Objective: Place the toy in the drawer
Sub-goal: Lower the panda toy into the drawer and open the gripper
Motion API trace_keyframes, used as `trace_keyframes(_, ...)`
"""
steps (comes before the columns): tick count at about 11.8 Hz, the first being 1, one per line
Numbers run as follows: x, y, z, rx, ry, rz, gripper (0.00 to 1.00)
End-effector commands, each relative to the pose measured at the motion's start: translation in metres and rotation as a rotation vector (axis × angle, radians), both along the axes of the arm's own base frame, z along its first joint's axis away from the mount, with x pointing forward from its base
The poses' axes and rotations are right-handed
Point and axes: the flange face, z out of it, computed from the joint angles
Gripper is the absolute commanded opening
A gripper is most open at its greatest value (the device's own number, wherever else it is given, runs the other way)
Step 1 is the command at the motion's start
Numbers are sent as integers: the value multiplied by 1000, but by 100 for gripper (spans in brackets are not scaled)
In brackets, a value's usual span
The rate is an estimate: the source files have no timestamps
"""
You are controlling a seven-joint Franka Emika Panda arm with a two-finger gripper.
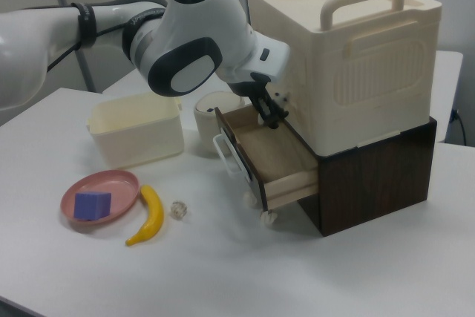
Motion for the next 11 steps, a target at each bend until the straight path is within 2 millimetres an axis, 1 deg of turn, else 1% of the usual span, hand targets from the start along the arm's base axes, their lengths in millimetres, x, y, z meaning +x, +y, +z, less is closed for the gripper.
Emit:
trace_keyframes(1,0,-2,12,-69,10,-15,100)
trace_keyframes(3,0,0,13,-75,16,-11,100)
trace_keyframes(4,-3,1,20,-73,21,-5,100)
trace_keyframes(5,-6,5,22,-48,76,20,100)
trace_keyframes(6,-11,10,39,-23,127,49,100)
trace_keyframes(7,-16,12,48,-2,168,65,100)
trace_keyframes(9,-37,23,82,39,252,114,100)
trace_keyframes(10,-52,35,92,41,303,171,100)
trace_keyframes(11,-63,51,98,13,372,223,100)
